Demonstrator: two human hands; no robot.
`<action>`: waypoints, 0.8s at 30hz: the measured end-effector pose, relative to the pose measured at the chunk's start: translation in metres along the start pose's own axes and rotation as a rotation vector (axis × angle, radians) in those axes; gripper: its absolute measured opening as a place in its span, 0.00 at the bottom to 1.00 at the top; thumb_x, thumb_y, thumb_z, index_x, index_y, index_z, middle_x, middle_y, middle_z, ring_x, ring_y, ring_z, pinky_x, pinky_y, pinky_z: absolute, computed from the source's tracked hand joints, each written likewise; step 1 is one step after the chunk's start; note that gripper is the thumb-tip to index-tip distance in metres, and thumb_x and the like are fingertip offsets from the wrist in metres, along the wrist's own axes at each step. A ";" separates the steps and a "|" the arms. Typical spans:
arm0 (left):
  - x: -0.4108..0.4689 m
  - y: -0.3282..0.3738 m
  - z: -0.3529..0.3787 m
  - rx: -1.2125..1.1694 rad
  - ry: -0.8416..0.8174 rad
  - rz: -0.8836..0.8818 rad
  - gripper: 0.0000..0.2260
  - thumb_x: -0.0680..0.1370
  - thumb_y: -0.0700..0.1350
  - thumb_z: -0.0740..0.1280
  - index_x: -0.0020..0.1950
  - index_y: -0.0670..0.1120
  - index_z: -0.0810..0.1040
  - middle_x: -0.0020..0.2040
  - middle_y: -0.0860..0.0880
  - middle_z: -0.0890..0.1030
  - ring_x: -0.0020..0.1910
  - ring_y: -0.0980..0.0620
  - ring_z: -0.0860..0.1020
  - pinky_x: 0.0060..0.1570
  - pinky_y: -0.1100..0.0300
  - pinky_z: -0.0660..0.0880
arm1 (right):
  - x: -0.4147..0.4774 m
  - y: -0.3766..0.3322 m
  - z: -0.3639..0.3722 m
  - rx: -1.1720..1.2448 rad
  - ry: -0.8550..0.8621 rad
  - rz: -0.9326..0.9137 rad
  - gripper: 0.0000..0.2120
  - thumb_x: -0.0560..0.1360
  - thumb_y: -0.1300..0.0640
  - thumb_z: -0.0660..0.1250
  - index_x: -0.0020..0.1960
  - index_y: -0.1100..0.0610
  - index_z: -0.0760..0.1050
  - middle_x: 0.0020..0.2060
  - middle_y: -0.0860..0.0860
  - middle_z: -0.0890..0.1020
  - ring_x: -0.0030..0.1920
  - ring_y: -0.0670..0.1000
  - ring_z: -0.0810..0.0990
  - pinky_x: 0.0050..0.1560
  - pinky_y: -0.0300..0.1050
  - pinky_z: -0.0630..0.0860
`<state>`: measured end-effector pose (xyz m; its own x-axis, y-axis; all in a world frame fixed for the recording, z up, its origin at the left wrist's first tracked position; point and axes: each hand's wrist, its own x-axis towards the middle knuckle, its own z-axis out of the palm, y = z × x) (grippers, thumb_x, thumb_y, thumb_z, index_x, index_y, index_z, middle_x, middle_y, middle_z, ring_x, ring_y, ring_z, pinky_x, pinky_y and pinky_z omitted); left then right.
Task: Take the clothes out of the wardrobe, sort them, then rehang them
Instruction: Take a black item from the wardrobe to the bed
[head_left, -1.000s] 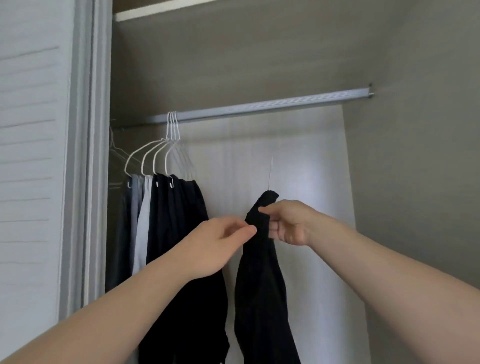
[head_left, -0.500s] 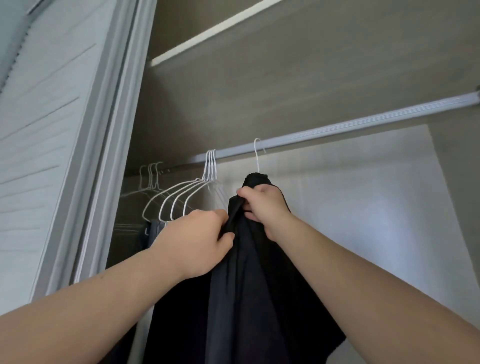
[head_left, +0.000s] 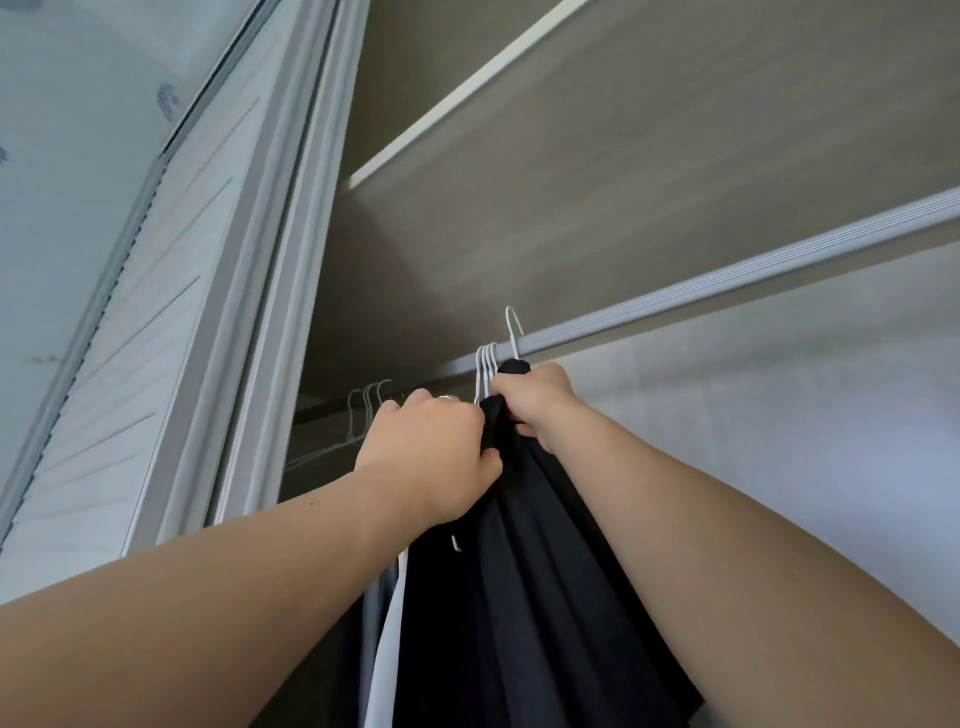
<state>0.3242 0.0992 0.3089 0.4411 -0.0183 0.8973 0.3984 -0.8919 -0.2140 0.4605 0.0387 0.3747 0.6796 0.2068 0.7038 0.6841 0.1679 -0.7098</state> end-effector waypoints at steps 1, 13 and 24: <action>0.000 -0.002 0.001 0.010 -0.012 -0.010 0.13 0.78 0.57 0.59 0.38 0.53 0.65 0.43 0.53 0.71 0.47 0.48 0.67 0.47 0.52 0.63 | 0.001 0.002 0.005 -0.014 -0.001 -0.002 0.08 0.66 0.56 0.68 0.44 0.58 0.75 0.41 0.55 0.81 0.42 0.56 0.81 0.50 0.54 0.82; -0.005 -0.018 0.013 0.150 -0.079 0.027 0.12 0.76 0.58 0.61 0.49 0.53 0.79 0.57 0.51 0.73 0.57 0.46 0.69 0.50 0.53 0.64 | 0.000 0.013 0.012 -0.475 -0.092 0.033 0.11 0.69 0.49 0.63 0.44 0.56 0.75 0.38 0.54 0.82 0.34 0.55 0.82 0.45 0.51 0.82; -0.032 -0.036 -0.013 0.213 -0.136 0.037 0.17 0.77 0.61 0.60 0.57 0.53 0.79 0.63 0.50 0.74 0.64 0.45 0.68 0.58 0.49 0.66 | -0.032 0.023 0.004 -0.595 -0.073 -0.245 0.20 0.75 0.39 0.62 0.54 0.55 0.74 0.49 0.50 0.77 0.55 0.56 0.77 0.53 0.52 0.76</action>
<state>0.2855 0.1259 0.2924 0.5566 0.0245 0.8304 0.5340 -0.7763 -0.3350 0.4536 0.0402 0.3357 0.4796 0.2987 0.8251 0.8613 -0.3400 -0.3775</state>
